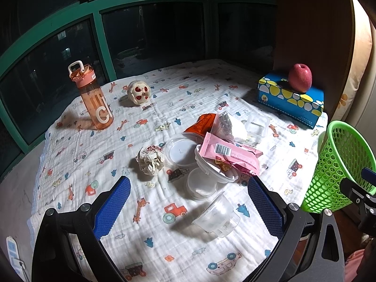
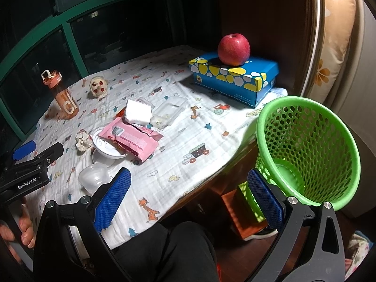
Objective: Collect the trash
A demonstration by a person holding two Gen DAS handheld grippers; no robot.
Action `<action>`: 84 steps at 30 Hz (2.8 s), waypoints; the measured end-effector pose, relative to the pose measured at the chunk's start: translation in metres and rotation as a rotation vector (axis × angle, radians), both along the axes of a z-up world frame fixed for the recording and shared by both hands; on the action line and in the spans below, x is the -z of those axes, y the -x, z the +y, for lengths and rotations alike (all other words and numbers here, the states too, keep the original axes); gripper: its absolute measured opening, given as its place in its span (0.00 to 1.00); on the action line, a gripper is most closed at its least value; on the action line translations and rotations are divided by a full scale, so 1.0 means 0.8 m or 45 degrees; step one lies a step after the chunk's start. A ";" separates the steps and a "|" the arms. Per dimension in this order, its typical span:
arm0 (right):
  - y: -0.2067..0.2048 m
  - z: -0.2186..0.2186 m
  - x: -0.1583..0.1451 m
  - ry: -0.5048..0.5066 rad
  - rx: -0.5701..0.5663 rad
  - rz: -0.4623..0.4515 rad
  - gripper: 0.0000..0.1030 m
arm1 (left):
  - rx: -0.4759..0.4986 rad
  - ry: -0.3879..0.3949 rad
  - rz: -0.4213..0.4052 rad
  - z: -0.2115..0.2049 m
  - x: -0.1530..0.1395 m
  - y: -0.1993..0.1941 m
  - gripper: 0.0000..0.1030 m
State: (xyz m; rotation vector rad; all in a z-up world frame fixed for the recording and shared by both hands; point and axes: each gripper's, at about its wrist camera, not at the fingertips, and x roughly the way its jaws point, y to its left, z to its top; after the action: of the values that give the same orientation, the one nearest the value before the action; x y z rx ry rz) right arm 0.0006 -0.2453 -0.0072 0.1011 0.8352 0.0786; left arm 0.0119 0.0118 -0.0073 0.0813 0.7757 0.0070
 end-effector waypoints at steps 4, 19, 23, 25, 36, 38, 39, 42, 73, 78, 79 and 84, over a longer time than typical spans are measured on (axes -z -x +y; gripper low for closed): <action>-0.003 0.001 0.001 -0.001 -0.007 0.005 0.95 | -0.010 -0.001 0.014 0.000 0.002 -0.005 0.94; -0.023 0.017 0.005 0.024 -0.063 0.007 0.95 | -0.047 -0.030 0.004 0.023 -0.002 -0.024 0.94; -0.031 0.021 0.006 0.024 -0.085 0.010 0.95 | -0.063 -0.055 0.005 0.032 -0.002 -0.032 0.94; -0.035 0.024 0.007 0.025 -0.097 0.006 0.95 | -0.079 -0.051 0.006 0.039 -0.003 -0.035 0.94; -0.048 0.058 0.019 0.008 -0.226 0.028 0.95 | -0.173 -0.038 0.003 0.075 -0.007 -0.039 0.94; -0.048 0.070 0.022 -0.002 -0.263 0.035 0.95 | -0.185 -0.036 0.003 0.083 -0.006 -0.039 0.94; -0.048 0.076 0.024 -0.009 -0.282 0.040 0.95 | -0.191 -0.035 0.004 0.087 -0.007 -0.039 0.94; -0.048 0.096 0.031 -0.032 -0.345 0.055 0.95 | -0.211 -0.025 0.005 0.099 -0.007 -0.040 0.94; -0.067 0.223 0.134 0.050 -0.717 0.218 0.75 | -0.175 0.095 0.170 0.158 0.061 -0.083 0.94; -0.067 0.219 0.132 0.011 -0.717 0.227 0.60 | -0.112 0.113 0.209 0.147 0.081 -0.111 0.94; -0.066 0.217 0.130 0.000 -0.714 0.226 0.60 | -0.101 0.117 0.214 0.145 0.085 -0.117 0.94; -0.059 0.208 0.119 -0.036 -0.708 0.211 0.59 | -0.020 0.150 0.231 0.131 0.100 -0.143 0.94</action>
State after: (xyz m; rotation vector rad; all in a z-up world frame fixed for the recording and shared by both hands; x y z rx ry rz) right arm 0.0478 -0.0786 -0.1021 -0.1028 1.0098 0.6115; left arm 0.1264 0.1169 -0.0877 -0.0366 0.9564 -0.0318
